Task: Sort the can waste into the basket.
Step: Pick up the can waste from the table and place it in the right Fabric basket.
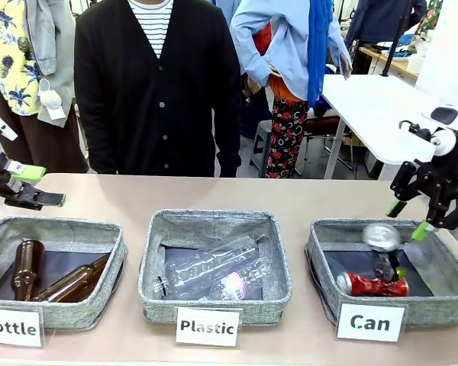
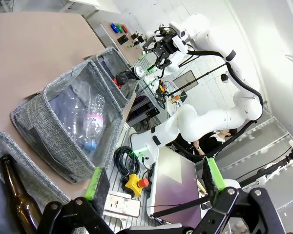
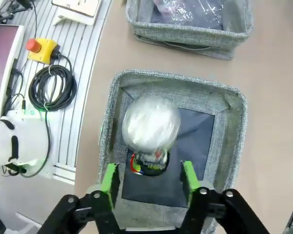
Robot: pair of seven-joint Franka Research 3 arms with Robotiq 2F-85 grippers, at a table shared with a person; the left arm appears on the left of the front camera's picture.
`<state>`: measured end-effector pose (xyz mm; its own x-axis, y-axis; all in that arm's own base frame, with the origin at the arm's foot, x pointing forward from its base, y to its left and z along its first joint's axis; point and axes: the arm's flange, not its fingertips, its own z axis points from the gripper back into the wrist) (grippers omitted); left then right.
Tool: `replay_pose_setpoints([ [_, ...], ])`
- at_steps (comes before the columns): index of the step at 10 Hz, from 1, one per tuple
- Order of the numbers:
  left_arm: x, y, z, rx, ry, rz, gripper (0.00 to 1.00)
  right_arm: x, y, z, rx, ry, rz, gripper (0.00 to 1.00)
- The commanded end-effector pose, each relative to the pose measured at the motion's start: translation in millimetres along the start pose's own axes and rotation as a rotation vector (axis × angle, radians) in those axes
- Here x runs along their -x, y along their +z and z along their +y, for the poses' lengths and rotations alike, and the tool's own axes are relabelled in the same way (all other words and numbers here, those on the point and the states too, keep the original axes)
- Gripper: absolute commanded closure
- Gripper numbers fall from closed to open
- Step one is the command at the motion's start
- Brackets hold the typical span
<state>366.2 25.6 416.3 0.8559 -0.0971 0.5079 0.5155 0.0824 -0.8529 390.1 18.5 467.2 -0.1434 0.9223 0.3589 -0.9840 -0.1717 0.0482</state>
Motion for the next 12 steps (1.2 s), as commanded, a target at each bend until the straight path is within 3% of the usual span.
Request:
replay_pose_setpoints([
  [1,1,1,-2,0.004,0.006,0.001,0.0,2,0,-1,0.003,-0.005,0.029,0.0],
  [7,1,1,-2,0.004,0.006,0.001,0.0,9,-1,-14,0.005,-0.089,-0.068,0.0],
  [8,1,1,-2,0.004,0.006,0.001,0.0,11,2,-21,0.034,-0.151,-0.164,0.0],
  [9,1,1,-2,0.004,0.006,0.001,0.0,12,3,-35,0.065,-0.197,-0.398,0.0],
  [10,1,1,-2,0.004,0.006,0.001,0.0,11,0,-47,-0.005,-0.239,-0.636,0.0],
  [11,1,1,-2,0.004,0.006,0.001,0.0,13,-11,-65,0.006,-0.453,-0.756,0.0],
  [12,1,1,-2,0.004,0.006,0.001,0.0,11,-22,-76,-0.073,-0.602,-0.862,0.0],
])
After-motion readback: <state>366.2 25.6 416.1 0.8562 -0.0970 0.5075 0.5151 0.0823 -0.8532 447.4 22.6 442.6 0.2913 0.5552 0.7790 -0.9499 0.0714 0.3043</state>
